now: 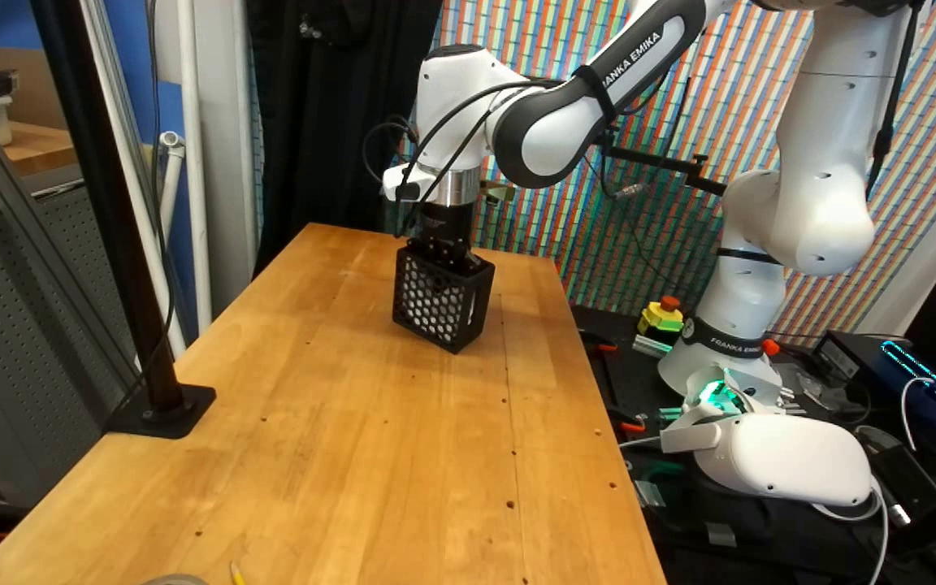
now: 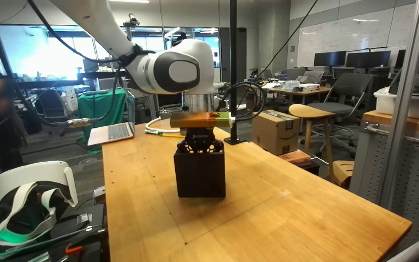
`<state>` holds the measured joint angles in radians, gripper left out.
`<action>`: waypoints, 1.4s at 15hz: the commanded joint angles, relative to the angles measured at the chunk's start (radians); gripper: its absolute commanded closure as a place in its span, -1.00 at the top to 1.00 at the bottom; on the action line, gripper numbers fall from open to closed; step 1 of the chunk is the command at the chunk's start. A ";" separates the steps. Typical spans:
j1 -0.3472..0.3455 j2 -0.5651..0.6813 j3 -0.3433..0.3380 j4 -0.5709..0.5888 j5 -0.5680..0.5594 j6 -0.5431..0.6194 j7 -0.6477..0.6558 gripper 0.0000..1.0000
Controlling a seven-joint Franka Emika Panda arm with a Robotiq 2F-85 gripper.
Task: Put the white towel inside the black basket
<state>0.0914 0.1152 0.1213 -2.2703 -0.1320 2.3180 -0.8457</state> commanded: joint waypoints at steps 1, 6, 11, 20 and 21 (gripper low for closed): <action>-0.018 0.075 -0.011 0.025 0.017 0.027 0.029 -0.68; -0.021 0.077 -0.020 0.023 -0.016 0.051 0.138 -0.68; -0.009 -0.040 -0.012 -0.028 -0.069 0.050 0.198 -0.68; 0.013 -0.373 -0.001 -0.164 -0.272 0.028 0.333 -0.69; 0.014 -0.412 0.000 -0.177 -0.289 0.025 0.343 -0.69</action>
<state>0.0963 -0.1476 0.1201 -2.3734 -0.3613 2.3442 -0.5514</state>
